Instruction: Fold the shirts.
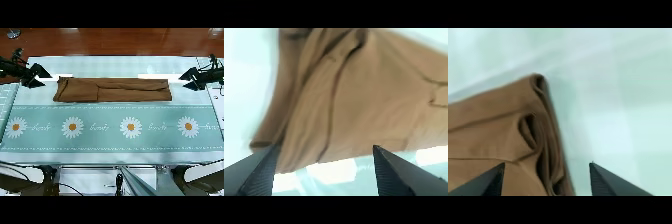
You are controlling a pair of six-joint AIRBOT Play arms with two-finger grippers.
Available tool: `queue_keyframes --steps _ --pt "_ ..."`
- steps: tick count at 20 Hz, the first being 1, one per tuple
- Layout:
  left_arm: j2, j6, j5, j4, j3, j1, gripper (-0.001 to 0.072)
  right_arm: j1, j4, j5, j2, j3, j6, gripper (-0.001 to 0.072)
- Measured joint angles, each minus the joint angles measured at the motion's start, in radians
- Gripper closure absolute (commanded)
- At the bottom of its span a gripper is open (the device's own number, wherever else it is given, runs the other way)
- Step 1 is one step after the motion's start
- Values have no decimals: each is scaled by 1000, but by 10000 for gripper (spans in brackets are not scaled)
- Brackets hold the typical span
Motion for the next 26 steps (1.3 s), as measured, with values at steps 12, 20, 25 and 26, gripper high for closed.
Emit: queue_keyframes --steps 12,20,25,26 --pt "332 262 364 -243 -474 -340 661 169 108 12 -119 -44 -43 681" --pt "330 233 446 -316 -485 -492 683 183 -24 89 220 -184 -77 681" --pt "208 166 514 -296 -370 -692 684 185 -70 77 713 -492 -31 681" --pt "166 143 515 -271 -320 -734 684 185 -71 90 798 -535 -5 681"
